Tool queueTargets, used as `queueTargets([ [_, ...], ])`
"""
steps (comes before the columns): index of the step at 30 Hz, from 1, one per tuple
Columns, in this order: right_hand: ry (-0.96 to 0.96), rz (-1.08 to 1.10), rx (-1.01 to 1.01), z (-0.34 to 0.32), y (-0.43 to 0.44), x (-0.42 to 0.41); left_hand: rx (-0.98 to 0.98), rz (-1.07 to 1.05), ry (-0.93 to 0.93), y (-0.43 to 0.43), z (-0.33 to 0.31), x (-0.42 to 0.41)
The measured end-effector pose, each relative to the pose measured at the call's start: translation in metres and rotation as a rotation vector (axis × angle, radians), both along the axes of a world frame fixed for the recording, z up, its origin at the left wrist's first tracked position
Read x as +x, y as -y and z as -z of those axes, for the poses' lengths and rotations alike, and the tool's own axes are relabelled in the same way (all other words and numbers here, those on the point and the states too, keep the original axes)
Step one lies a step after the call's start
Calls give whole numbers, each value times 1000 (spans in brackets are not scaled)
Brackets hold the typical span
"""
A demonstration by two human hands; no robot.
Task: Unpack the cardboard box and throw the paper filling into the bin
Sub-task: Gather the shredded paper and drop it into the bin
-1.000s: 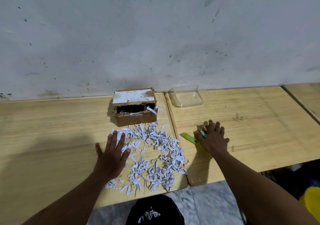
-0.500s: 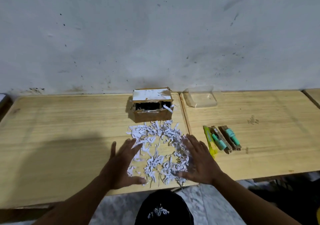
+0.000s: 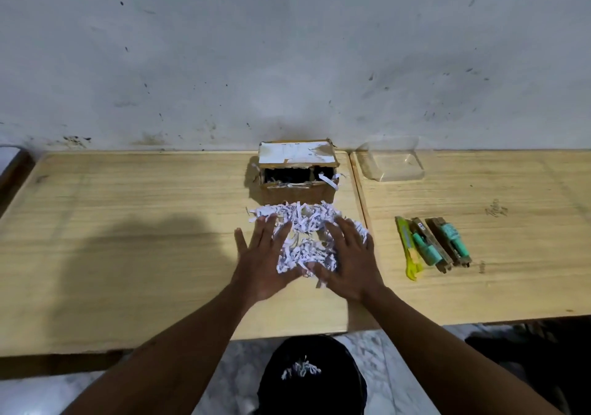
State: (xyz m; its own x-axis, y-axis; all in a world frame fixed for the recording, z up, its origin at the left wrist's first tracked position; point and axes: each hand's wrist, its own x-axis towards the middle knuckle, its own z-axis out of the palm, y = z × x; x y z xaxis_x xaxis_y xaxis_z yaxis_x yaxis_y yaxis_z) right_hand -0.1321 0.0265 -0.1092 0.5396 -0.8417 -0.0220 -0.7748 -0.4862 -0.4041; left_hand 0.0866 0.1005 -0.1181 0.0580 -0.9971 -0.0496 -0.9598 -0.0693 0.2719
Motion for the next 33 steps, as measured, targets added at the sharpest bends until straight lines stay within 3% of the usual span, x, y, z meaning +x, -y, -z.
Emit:
queueTargets([
  [6, 131, 112, -50, -16, 21, -18, -386, -25, -28, -2, -19, 32],
  [10, 207, 117, 28, -12, 44, -25, -273, -130, -117, 6, -11, 49],
  [15, 160, 51, 165, -8, 66, -10, -165, -55, -157, 21, 6, 47],
  [20, 80, -93, 186, -3, 71, 0, -219, 26, -211, 20, 10, 42],
  [26, 146, -149, 94, -16, 51, -3, -306, 40, -270, 14, 6, 46],
  [33, 70, -174, 138, -11, 56, -4, -209, 170, -281, 17, 1, 44],
])
